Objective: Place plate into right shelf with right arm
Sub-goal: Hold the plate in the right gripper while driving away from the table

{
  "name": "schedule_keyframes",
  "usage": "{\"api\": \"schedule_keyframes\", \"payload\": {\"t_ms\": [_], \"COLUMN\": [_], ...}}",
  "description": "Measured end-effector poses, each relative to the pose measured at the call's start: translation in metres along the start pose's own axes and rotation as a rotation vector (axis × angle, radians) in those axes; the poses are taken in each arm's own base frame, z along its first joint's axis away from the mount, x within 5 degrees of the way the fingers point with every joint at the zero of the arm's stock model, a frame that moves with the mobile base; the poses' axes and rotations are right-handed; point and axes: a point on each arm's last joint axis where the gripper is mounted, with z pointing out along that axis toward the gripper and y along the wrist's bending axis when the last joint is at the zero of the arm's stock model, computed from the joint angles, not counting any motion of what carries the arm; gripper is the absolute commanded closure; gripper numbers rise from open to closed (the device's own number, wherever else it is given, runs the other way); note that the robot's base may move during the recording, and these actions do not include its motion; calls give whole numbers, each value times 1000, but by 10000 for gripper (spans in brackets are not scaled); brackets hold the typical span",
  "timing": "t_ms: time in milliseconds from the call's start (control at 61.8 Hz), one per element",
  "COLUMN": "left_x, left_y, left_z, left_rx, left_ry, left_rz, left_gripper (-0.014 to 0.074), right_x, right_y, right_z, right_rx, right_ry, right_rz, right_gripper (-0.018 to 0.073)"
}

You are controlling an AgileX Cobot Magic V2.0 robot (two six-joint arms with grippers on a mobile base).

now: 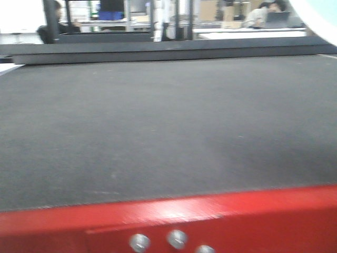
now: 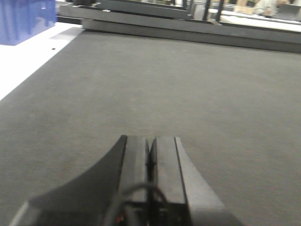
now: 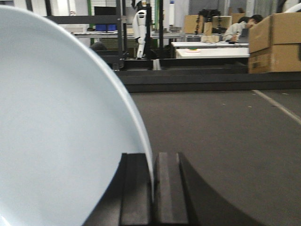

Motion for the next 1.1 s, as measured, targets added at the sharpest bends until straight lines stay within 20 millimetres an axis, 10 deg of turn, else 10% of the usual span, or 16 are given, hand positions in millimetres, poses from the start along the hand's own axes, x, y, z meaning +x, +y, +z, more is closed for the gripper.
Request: {"api": "schedule_keyframes", "payload": {"t_ms": [1101], "left_x": [0], "left_y": [0], "left_z": [0], "left_rx": [0], "left_ry": [0], "left_rz": [0], "left_gripper": [724], "right_x": [0], "right_y": [0], "right_z": [0], "right_rx": [0], "right_ry": [0], "right_rz": [0], "right_gripper": [503]}}
